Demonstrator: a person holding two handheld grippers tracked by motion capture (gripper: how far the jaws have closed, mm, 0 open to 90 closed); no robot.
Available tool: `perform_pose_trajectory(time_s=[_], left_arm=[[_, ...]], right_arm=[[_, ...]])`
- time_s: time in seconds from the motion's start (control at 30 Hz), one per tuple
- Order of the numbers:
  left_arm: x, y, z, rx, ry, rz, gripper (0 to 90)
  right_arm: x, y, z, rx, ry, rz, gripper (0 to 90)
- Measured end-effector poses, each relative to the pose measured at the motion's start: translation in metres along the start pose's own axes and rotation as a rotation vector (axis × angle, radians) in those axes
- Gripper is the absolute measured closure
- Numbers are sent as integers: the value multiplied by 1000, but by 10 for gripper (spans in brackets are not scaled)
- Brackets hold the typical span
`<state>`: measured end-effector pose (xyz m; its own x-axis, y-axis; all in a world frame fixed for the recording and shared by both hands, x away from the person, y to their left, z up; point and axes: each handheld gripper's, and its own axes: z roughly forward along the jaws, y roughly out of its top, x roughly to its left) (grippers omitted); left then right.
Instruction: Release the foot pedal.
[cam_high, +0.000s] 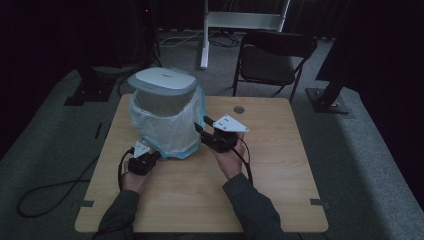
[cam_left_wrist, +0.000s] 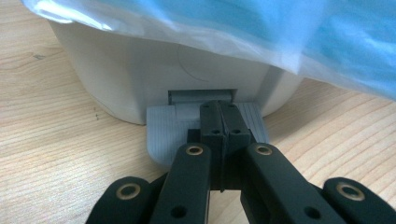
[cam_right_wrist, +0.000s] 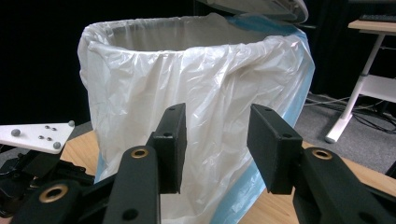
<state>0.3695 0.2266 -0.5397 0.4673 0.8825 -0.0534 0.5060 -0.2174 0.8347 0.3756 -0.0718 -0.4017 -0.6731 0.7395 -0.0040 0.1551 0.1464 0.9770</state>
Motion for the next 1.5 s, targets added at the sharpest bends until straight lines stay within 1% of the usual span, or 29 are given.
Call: perform_pose_trajectory(time_s=[0.57, 0.9, 1.5], left_arm=[[-1, 0, 0, -1, 7, 4, 900], [-1, 0, 0, -6, 5, -1, 900], [0, 0, -1, -11, 5, 2, 900]], right_arm=[[3, -1, 0, 0, 3, -5, 565], [2, -6, 0, 5, 2, 5, 562], [0, -9, 0, 6, 3, 11, 558]])
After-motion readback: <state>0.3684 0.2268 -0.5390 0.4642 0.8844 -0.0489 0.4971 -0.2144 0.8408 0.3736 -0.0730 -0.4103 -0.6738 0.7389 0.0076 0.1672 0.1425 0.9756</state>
